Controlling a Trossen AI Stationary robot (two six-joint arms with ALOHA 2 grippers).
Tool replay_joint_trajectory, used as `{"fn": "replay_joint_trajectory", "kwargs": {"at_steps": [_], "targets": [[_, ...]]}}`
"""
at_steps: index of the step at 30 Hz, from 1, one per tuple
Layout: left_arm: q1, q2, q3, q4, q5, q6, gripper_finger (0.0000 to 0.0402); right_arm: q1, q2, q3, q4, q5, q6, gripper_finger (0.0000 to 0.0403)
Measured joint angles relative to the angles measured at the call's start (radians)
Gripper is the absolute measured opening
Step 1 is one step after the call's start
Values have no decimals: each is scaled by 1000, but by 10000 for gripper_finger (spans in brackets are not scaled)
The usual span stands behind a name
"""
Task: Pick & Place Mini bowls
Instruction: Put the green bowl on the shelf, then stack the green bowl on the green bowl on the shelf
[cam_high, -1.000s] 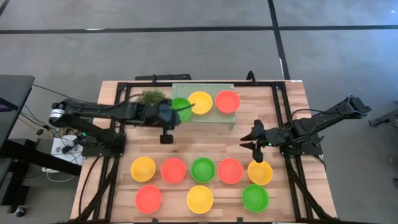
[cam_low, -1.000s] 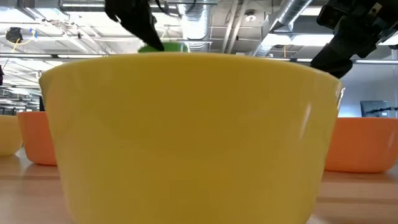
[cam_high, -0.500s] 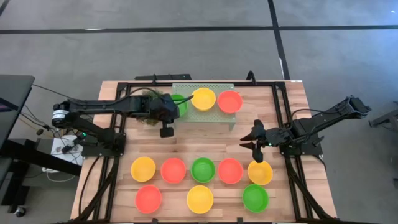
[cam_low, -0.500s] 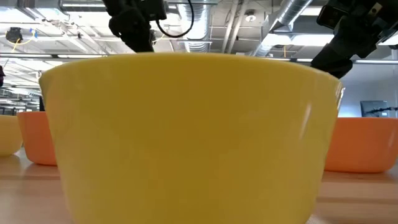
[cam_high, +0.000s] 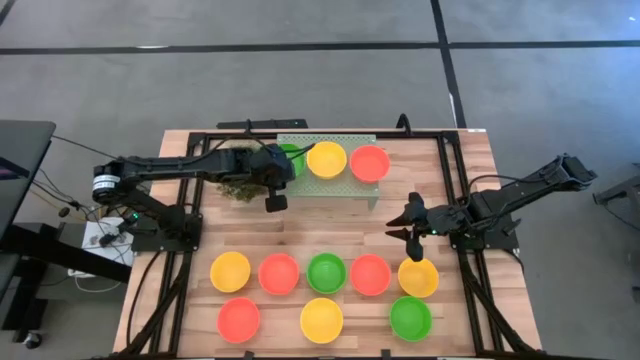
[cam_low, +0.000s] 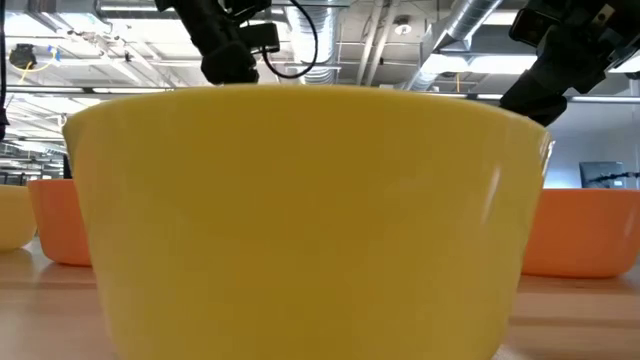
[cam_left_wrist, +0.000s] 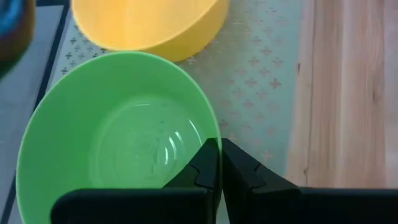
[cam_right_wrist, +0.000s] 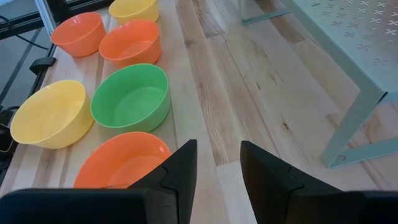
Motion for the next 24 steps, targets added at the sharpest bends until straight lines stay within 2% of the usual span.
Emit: {"fn": "replay_joint_trajectory", "kwargs": {"at_steps": [14, 24], "targets": [[21, 6, -2, 44, 3, 0, 31, 0, 0, 0, 0, 0, 0, 118], [10, 6, -2, 77, -1, 0, 78, 0, 0, 0, 0, -1, 0, 118]]}}
